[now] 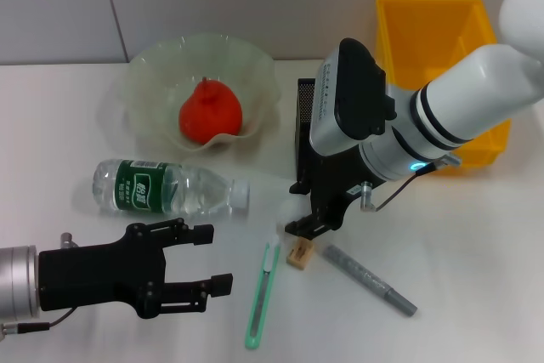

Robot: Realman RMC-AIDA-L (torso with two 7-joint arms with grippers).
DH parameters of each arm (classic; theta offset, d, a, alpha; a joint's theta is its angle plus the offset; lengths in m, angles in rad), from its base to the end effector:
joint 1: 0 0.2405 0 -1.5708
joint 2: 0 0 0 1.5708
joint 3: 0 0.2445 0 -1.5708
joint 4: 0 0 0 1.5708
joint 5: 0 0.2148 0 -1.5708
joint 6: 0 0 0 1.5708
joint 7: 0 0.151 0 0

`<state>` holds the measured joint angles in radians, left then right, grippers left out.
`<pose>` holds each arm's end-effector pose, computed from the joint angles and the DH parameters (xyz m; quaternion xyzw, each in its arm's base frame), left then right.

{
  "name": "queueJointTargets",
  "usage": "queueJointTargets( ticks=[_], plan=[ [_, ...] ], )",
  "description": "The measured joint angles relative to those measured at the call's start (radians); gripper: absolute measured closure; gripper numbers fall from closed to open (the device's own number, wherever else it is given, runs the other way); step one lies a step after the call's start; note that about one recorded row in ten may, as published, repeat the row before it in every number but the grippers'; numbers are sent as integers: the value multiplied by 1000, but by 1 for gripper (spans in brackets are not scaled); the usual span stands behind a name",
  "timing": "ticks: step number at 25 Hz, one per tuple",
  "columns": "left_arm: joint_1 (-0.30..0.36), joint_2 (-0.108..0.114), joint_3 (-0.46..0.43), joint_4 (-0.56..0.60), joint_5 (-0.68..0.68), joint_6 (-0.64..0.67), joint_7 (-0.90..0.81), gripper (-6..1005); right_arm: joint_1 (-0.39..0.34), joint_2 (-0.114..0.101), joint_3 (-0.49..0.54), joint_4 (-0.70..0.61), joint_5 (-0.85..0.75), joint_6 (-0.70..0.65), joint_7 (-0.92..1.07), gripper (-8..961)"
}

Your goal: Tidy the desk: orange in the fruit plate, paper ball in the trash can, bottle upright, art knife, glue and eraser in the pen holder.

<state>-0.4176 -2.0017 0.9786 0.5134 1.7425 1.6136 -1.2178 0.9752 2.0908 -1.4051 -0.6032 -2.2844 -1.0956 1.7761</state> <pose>-0.2737 0.2847 -0.0143 -0.9422 -0.1898 -0.2665 0.0717 0.1470 0.4027 -0.0961 -0.9891 0.0283 -0.1173 0.0847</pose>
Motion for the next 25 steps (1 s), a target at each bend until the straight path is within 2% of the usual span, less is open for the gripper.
queueJointTargets(
  ticks=[1,6,11,14,18,20,22,24,25],
  plan=[
    [0,0,0,0,0,0,0,190,0,0,0,0,0,2,1,151],
    [-1,0,0,1,0,0,0,190,-14,-6,16,-41,18,-36,24,315],
    [-2,1,0,1,0,0,0,190,-64,-17,99,-247,9,-216,136,476],
    [-3,1,0,2,0,0,-2,191,-73,-31,231,-400,-16,-383,250,478],
    [-9,1,0,1,0,-1,-6,191,-81,-45,402,-553,-43,-485,350,480],
    [-11,1,0,-3,0,-2,-7,191,-101,-51,483,-637,-97,-461,400,479],
    [-13,2,0,-5,0,-2,-7,191,-108,-53,506,-653,-122,-439,408,479],
    [-14,1,0,-3,0,-4,-9,191,-121,-56,542,-655,-214,-331,429,479],
    [-14,1,0,-3,0,-4,-9,191,-121,-56,542,-655,-214,-331,429,479]
  ],
)
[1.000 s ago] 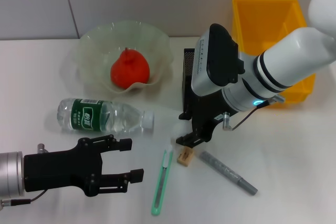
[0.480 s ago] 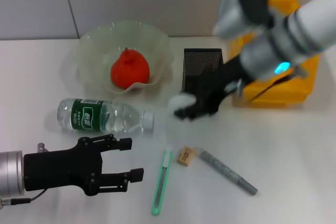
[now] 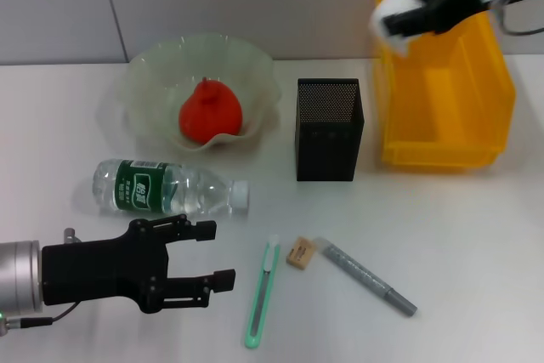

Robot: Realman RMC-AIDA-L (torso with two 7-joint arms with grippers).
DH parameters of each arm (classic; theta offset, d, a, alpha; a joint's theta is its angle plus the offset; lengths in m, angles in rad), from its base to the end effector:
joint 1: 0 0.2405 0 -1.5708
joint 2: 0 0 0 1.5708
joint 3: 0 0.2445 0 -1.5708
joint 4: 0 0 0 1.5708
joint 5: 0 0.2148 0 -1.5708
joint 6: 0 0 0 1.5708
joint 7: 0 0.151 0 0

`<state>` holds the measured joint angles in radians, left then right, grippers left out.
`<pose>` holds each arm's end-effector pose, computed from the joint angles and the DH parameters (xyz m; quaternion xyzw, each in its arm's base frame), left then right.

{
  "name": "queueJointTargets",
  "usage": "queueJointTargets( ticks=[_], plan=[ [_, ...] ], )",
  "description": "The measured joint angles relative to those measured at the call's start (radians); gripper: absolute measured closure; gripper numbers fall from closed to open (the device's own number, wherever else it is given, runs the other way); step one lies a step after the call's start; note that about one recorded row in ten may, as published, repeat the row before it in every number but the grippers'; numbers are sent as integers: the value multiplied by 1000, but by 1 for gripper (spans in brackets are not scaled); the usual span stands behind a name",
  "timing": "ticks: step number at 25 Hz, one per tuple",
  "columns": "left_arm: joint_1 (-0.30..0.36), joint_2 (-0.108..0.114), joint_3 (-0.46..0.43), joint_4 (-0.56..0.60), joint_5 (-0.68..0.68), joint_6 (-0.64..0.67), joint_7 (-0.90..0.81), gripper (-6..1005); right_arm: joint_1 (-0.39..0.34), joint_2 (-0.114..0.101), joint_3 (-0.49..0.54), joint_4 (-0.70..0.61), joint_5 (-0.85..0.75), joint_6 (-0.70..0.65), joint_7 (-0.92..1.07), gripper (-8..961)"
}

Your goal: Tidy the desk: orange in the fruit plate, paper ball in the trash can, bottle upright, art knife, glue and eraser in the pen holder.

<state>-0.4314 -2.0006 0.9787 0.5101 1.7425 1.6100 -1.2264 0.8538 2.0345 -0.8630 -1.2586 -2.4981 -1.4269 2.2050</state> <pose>-0.2706 0.2885 -0.0144 -0.9426 -0.1891 -0.2663 0.0698 0.1174 0.4411 0.0963 -0.9292 0.2184 0.0237 0.2972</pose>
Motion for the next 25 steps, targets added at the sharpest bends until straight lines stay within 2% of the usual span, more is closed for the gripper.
queueJointTargets(
  ticks=[4,9,16,22,25],
  plan=[
    [-4,-1,0,1,0,-1,-3,191,0,-2,-3,92,-130,143,44,478],
    [-5,-3,0,-1,0,-1,-5,192,1,-2,-7,165,-146,231,44,465],
    [-4,0,-2,-2,-6,-1,-6,192,-3,0,-6,168,-151,262,44,448],
    [-4,0,-2,0,-6,-1,-7,192,-5,3,-6,175,-151,280,44,207],
    [-4,0,-2,2,-6,-1,-7,192,-7,6,-1,178,-144,296,44,181]
  ],
)
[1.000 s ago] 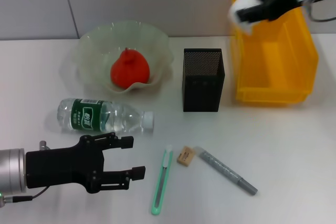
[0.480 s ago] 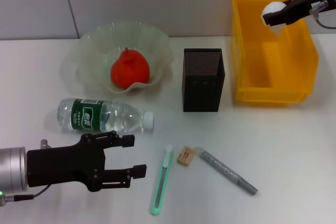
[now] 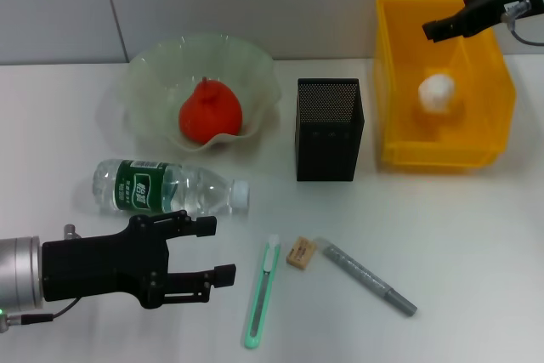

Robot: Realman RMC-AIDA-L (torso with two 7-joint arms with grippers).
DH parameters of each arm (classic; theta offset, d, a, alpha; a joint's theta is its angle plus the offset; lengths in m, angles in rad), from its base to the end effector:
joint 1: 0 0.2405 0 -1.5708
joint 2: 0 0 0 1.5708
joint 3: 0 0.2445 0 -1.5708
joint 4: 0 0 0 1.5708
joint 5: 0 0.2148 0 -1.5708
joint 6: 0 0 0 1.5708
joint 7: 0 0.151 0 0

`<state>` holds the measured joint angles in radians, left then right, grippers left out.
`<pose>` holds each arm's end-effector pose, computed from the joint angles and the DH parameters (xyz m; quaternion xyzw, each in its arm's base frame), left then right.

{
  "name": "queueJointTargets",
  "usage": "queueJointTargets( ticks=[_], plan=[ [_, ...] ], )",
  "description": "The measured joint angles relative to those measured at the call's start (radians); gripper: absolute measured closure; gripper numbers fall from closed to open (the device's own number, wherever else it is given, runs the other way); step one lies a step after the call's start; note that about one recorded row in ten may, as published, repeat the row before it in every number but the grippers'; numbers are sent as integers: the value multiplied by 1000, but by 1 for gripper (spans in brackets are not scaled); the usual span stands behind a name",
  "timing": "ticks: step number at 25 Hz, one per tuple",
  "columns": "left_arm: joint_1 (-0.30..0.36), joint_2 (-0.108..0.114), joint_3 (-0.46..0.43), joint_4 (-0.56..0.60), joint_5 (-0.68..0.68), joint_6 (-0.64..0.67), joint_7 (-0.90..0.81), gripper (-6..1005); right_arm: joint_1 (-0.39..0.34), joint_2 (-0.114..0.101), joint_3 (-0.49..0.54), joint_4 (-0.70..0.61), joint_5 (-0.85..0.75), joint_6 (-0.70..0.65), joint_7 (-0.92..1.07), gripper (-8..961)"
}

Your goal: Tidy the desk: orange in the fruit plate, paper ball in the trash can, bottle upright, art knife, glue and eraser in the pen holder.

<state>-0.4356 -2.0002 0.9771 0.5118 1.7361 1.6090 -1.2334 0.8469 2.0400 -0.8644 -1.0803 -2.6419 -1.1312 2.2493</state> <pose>-0.2689 0.2908 -0.0133 -0.9415 -0.1899 -0.2691 0.0715 0.1666 0.4705 0.0880 -0.8808 0.2731 -0.0062 0.3866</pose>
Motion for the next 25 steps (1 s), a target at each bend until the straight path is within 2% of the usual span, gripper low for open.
queueJointTargets(
  ticks=[3,4,5,8,9,10,12,13,14,15,18,19,21,22,24,25],
  plan=[
    [0,0,0,3,-1,0,0,193,-25,5,16,-3,93,42,-23,164],
    [0,0,0,4,-1,0,0,193,-64,5,19,-4,243,62,-103,164],
    [0,0,0,5,-1,0,0,193,-64,5,19,-4,243,62,-103,164],
    [-2,0,-12,5,-2,0,3,193,-140,-2,20,25,580,36,-317,164],
    [-2,0,-18,5,-2,0,5,193,-191,-4,20,70,804,-31,-491,164],
    [-3,-1,-23,5,-3,0,6,193,-191,-4,20,70,804,-31,-491,164],
    [-6,-3,-34,5,-3,0,10,193,-232,-11,20,133,969,-135,-641,164],
    [-6,-3,-34,5,-3,0,10,193,-247,-17,20,169,1021,-186,-695,164],
    [-12,-4,-40,6,-3,0,10,193,-272,-34,21,256,1100,-308,-792,164],
    [-13,-5,-40,6,-3,0,10,193,-272,-34,21,256,1100,-308,-792,164],
    [-24,-7,-44,7,-3,0,10,193,-288,-72,25,381,1110,-469,-862,164],
    [-36,-7,-50,8,-1,-1,10,193,-297,-93,24,439,1062,-547,-888,164],
    [-44,-7,-52,10,0,-3,10,194,-304,-99,23,453,1025,-571,-894,164],
    [-59,-7,-49,23,3,-13,6,194,-319,-101,22,456,944,-596,-894,164],
    [-64,-7,-47,30,4,-19,5,194,-325,-100,23,452,899,-597,-888,164],
    [-70,-7,-45,43,7,-30,4,194,-335,-95,27,445,809,-592,-866,164]
  ],
)
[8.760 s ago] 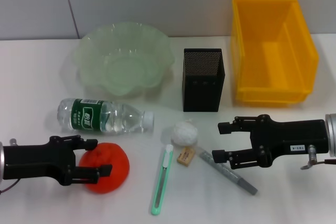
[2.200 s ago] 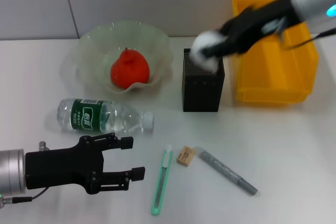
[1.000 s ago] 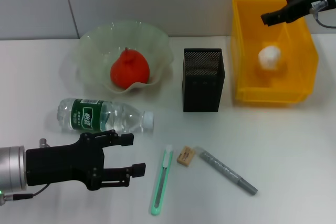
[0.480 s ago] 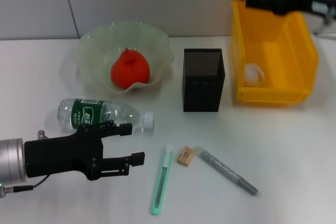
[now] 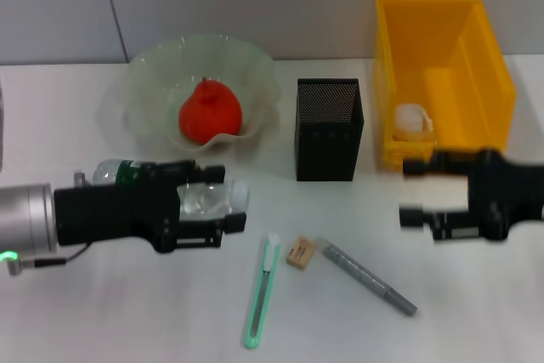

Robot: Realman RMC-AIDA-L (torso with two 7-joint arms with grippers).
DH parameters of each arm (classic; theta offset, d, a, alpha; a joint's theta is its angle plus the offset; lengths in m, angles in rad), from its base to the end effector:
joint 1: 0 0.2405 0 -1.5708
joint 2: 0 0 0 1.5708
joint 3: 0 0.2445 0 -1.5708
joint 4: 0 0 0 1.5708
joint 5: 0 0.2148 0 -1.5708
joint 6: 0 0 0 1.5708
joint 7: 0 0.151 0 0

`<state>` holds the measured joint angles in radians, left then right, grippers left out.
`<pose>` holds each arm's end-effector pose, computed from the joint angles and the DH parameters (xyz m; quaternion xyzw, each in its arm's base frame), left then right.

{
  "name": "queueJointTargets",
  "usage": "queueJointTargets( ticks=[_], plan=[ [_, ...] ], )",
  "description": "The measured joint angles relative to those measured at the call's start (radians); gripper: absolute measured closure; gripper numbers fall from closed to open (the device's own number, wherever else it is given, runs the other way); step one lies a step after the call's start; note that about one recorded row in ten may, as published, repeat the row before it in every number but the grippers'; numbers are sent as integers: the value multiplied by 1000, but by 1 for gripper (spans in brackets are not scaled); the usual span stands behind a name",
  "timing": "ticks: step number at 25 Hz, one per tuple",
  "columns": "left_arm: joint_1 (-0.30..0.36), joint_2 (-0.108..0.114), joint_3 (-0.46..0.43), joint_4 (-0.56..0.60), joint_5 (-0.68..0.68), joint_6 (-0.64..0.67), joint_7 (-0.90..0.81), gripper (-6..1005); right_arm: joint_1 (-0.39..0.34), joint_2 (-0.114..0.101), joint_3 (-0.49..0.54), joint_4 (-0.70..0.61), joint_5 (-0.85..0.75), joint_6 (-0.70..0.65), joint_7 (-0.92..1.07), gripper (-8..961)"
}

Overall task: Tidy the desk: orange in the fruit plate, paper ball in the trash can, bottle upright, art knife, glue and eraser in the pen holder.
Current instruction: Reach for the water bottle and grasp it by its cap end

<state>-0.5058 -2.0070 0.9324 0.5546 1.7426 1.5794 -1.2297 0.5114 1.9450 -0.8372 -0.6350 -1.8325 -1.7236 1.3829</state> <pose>-0.2462 0.3207 -0.0046 -0.9462 -0.1458 -0.2719 0.0978 0.2486 0.3206 0.0382 -0.9484 0.1679 0.2602 0.0681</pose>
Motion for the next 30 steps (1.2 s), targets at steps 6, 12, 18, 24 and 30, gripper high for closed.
queueJointTargets(
  ticks=[6,12,18,24,30],
  plan=[
    [-59,-12,3,143,87,-81,-42,213,-14,8,2,10,-106,24,31,164],
    [-208,-41,3,263,373,-134,-163,268,-33,15,2,11,-113,53,54,164],
    [-270,-61,63,331,510,-170,-216,286,-34,17,-5,12,-114,82,77,164],
    [-310,-65,253,367,630,-248,-332,284,-30,20,3,13,-124,87,81,164],
    [-323,-69,404,370,722,-345,-413,284,-22,26,3,11,-125,92,90,164]
  ],
)
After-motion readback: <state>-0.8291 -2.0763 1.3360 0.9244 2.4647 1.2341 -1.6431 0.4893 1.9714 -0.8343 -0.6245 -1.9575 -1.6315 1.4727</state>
